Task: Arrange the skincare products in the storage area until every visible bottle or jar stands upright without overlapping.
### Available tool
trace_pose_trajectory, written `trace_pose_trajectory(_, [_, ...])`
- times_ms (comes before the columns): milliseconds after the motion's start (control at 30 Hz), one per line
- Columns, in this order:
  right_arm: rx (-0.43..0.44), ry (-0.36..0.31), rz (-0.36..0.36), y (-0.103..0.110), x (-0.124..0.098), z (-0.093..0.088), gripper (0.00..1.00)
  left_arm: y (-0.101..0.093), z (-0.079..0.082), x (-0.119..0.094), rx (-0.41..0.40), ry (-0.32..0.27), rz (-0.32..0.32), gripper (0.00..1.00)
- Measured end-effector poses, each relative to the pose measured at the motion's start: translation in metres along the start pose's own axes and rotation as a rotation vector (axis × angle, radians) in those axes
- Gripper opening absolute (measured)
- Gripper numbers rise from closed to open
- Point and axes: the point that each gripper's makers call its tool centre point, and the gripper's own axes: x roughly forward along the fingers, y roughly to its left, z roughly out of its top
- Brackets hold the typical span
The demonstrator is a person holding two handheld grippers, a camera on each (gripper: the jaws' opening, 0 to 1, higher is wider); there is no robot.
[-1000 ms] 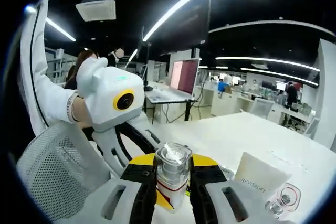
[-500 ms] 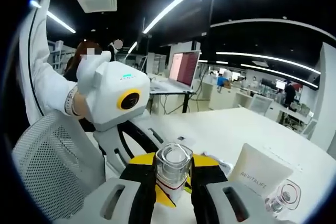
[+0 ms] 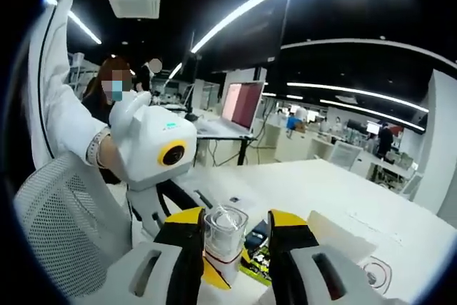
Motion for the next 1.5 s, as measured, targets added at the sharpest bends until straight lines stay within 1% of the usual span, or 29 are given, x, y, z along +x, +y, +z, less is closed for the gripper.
trace_pose_trajectory(100, [0.006, -0.011, 0.001, 0.001, 0.0, 0.003, 0.28, 0.001, -0.001, 0.0, -0.004, 0.0, -0.001, 0.19])
trace_pose_trajectory(133, [0.016, -0.019, 0.013, 0.003, 0.0, 0.004, 0.27, 0.001, -0.002, 0.001, 0.003, 0.002, 0.002, 0.19])
trace_pose_trajectory(233, [0.032, -0.037, 0.014, 0.004, -0.001, 0.008, 0.27, 0.001, -0.008, 0.002, 0.003, 0.016, -0.006, 0.19])
trace_pose_trajectory(333, [0.03, -0.081, -0.029, -0.007, -0.005, 0.017, 0.25, -0.002, -0.012, 0.004, 0.01, 0.022, -0.018, 0.19])
trace_pose_trajectory(367, [0.04, -0.118, -0.053, -0.013, -0.008, 0.024, 0.24, -0.003, -0.015, 0.006, 0.016, 0.024, -0.024, 0.19])
trace_pose_trajectory(433, [0.06, -0.168, -0.076, -0.022, -0.012, 0.029, 0.23, -0.005, -0.02, 0.008, 0.011, 0.039, -0.04, 0.19])
trace_pose_trajectory(533, [0.088, -0.168, -0.094, -0.029, -0.016, 0.029, 0.21, -0.006, -0.026, 0.011, 0.016, 0.045, -0.058, 0.19])
trace_pose_trajectory(567, [0.093, -0.167, -0.098, -0.031, -0.017, 0.028, 0.21, -0.004, -0.03, 0.012, 0.001, 0.052, -0.055, 0.19])
trace_pose_trajectory(700, [0.103, -0.179, -0.104, -0.034, -0.018, 0.031, 0.21, -0.007, -0.032, 0.014, -0.03, 0.063, -0.071, 0.19])
trace_pose_trajectory(767, [0.1, -0.18, -0.104, -0.037, -0.017, 0.027, 0.21, -0.008, -0.035, 0.014, -0.026, 0.067, -0.076, 0.19])
trace_pose_trajectory(967, [0.101, -0.178, -0.098, -0.035, -0.017, 0.031, 0.21, -0.012, -0.041, 0.015, -0.017, 0.082, -0.092, 0.19])
trace_pose_trajectory(1067, [0.098, -0.18, -0.102, -0.036, -0.017, 0.031, 0.21, -0.013, -0.047, 0.016, -0.023, 0.089, -0.104, 0.19])
trace_pose_trajectory(1133, [0.1, -0.179, -0.102, -0.036, -0.018, 0.031, 0.21, -0.014, -0.05, 0.015, -0.007, 0.098, -0.111, 0.19])
trace_pose_trajectory(1167, [0.099, -0.179, -0.101, -0.036, -0.017, 0.029, 0.21, -0.015, -0.049, 0.016, -0.01, 0.084, -0.115, 0.19])
trace_pose_trajectory(1233, [0.101, -0.175, -0.096, -0.035, -0.017, 0.027, 0.21, -0.016, -0.049, 0.016, -0.018, 0.081, -0.123, 0.19])
trace_pose_trajectory(1300, [0.097, -0.174, -0.094, -0.034, -0.017, 0.027, 0.21, -0.019, -0.048, 0.015, -0.005, 0.067, -0.138, 0.19])
trace_pose_trajectory(1400, [0.096, -0.175, -0.093, -0.034, -0.017, 0.028, 0.21, -0.017, -0.049, 0.016, -0.023, 0.066, -0.138, 0.2])
trace_pose_trajectory(1500, [0.099, -0.178, -0.089, -0.033, -0.017, 0.03, 0.21, -0.017, -0.052, 0.015, -0.016, 0.079, -0.137, 0.2])
